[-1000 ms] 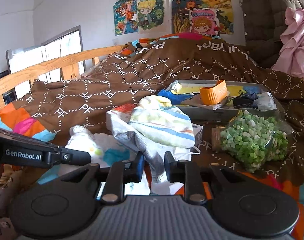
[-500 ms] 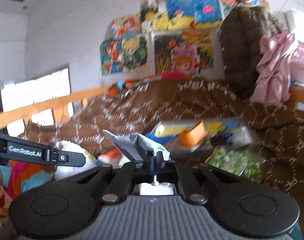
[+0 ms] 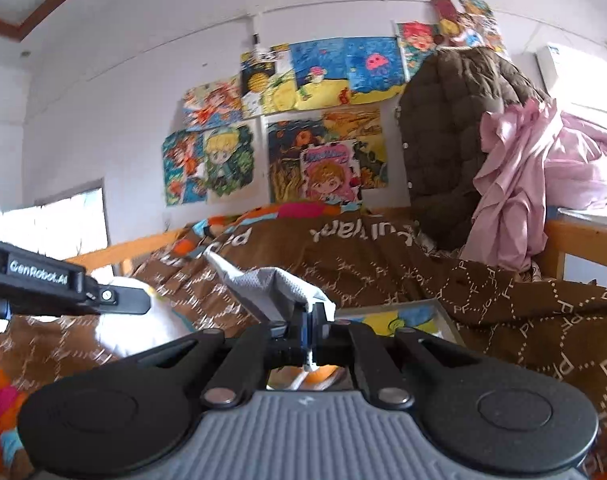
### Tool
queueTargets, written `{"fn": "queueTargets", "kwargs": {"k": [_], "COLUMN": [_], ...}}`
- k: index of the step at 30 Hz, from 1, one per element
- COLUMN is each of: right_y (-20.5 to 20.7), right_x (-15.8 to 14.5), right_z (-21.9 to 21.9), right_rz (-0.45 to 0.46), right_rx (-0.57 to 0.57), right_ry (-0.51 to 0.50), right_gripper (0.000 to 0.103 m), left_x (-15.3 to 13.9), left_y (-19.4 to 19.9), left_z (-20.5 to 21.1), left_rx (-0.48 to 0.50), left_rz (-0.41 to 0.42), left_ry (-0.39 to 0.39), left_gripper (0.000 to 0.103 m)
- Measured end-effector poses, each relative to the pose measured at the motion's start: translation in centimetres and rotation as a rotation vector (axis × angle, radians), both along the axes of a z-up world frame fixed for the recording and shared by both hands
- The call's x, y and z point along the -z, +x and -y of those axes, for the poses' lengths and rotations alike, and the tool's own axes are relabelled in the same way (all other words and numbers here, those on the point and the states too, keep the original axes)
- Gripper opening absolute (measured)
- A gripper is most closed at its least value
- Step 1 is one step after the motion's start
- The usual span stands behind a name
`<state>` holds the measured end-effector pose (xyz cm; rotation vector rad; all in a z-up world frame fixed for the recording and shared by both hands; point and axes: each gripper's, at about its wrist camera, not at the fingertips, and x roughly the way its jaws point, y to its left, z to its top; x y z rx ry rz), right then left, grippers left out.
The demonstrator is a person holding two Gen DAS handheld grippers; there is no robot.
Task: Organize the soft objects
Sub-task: 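Carry the white sock and white cloth over the cartoon tray with both tools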
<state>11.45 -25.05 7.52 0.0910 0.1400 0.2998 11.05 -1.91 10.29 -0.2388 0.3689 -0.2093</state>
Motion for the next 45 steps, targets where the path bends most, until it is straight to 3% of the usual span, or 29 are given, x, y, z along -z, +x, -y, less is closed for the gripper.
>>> {"fn": "queueTargets", "kwargs": {"k": [7,14,18,22,37,45], "right_y": [7.3,12.6,14.9,16.6,19.0,18.9], "right_x": [1.8,4.1,5.8,7.5,10.8,10.9], "right_z": [3.4,6.0,7.1,7.8,7.2,7.1], "right_rz": [0.002,-0.024,-0.068,-0.130,-0.284,-0.303], "right_rx": [0.060,0.104,0.111,0.097,0.091,0.101], "right_ry": [0.076,0.187,0.227,0.281,0.291,0.287], "right_gripper": [0.002,0.002,0.002,0.002,0.003,0.015], "left_x": [0.2,3.1,5.4,7.0,11.8,12.1], "left_y": [7.7,13.7,16.3,18.0,22.2,22.1], "left_z": [2.6,5.3,6.9,7.6,6.5,6.3], "left_rx": [0.015,0.013,0.025,0.033,-0.081,-0.092], "left_rz": [0.056,0.103,0.077,0.067,-0.074,-0.071], "left_ry": [0.080,0.000,-0.009,-0.001,0.084,0.088], "left_gripper": [0.006,0.006,0.006,0.006,0.006,0.007]}}
